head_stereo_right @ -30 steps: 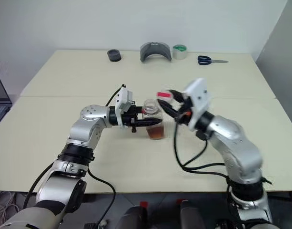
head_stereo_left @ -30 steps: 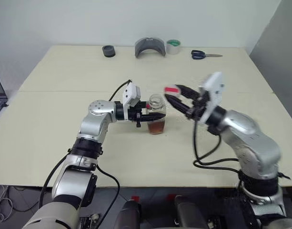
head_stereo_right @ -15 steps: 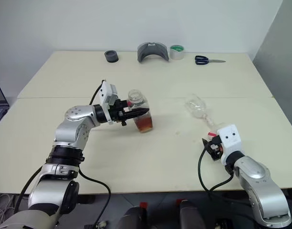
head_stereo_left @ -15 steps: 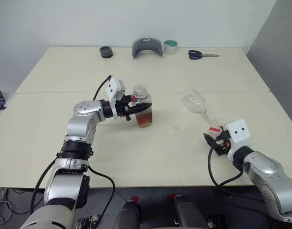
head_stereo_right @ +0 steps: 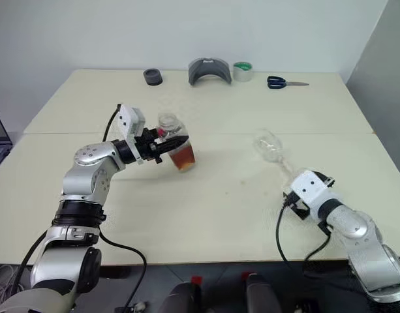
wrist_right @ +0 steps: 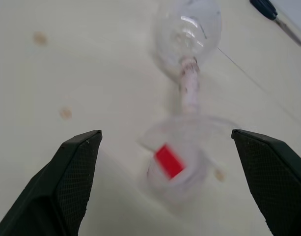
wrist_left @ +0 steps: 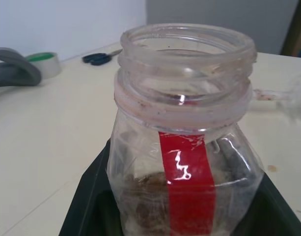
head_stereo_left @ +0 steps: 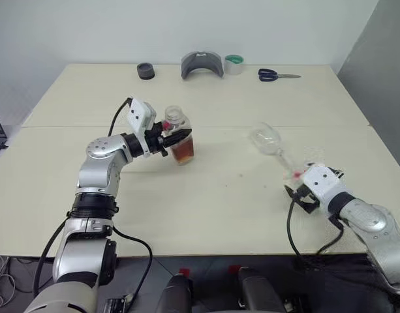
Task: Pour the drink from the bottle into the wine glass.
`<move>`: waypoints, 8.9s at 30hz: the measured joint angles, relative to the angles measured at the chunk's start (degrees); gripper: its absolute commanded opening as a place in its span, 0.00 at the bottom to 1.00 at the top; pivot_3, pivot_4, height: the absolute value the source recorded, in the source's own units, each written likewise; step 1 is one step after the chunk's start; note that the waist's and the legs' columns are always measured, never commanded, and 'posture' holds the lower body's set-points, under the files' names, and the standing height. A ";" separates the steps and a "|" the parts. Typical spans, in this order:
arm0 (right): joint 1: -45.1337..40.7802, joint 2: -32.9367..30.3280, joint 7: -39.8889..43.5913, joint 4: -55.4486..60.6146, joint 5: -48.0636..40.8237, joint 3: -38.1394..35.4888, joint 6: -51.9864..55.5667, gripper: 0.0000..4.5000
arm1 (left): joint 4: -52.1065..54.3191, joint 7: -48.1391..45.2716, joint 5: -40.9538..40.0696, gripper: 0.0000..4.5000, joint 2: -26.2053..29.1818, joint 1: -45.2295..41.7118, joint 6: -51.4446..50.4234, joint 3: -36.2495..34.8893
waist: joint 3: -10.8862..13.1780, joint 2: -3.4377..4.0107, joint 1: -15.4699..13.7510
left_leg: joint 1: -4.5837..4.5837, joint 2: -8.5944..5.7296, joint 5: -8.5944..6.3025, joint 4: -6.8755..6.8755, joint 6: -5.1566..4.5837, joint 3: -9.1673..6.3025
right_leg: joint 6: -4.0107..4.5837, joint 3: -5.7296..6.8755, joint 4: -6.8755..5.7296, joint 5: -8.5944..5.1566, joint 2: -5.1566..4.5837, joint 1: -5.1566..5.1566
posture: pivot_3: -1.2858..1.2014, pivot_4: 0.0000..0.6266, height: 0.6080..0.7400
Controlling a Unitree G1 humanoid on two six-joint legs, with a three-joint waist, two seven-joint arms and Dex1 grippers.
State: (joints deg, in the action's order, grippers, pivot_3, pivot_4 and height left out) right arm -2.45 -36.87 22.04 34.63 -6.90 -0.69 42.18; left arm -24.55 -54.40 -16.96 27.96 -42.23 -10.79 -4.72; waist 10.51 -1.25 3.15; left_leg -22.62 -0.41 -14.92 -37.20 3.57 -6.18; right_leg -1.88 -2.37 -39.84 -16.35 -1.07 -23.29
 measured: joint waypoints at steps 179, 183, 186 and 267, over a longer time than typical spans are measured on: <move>-28.85 38.42 -2.36 -53.31 4.05 9.14 -40.92 0.05 | 30.96 8.00 -7.27 1.00 8.17 26.90 -13.73 -4.57 | -0.28 -0.06 1.82 | 0.64 0.25 -0.02 0.34 0.00 0.16 | 0.21 -0.12 -0.14 -0.07 0.09 0.15 | 0.52 0.24 1.00; -33.77 41.01 -0.70 -61.16 4.21 11.15 -44.61 0.05 | 31.93 8.10 -7.49 1.00 10.71 28.14 -13.71 -7.07 | -0.28 -0.06 1.63 | 0.63 0.15 -0.02 0.35 0.00 0.18 | 0.21 -0.15 -0.11 -0.06 0.02 0.15 | 0.52 0.24 1.00; -36.54 41.57 0.31 -67.65 4.54 11.30 -46.74 0.05 | 32.93 7.77 -7.97 1.00 11.77 29.42 -13.84 -8.84 | -0.27 -0.09 1.34 | 0.58 0.12 -0.02 0.32 0.00 0.17 | 0.21 -0.14 -0.08 -0.06 -0.07 0.16 | 0.52 0.24 1.00; -13.13 15.59 24.02 -13.52 -9.02 16.32 -17.26 1.00 | 8.73 27.64 2.90 1.00 2.79 24.91 3.87 -11.74 | -0.22 -0.19 -0.29 | 0.52 0.10 -0.03 0.33 0.01 0.06 | 0.18 0.01 0.14 -0.07 -0.04 0.23 | 0.52 0.24 1.00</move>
State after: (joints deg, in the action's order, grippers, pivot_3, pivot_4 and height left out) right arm -15.58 -21.28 46.06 21.11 -15.92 15.63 24.92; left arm -15.82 -26.76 -14.06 30.76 -17.32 -6.92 -16.45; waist 10.29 -1.44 2.85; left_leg -22.11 -0.32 -14.95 -36.87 3.58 -6.12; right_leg -1.70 -2.35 -39.70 -16.42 -1.11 -23.06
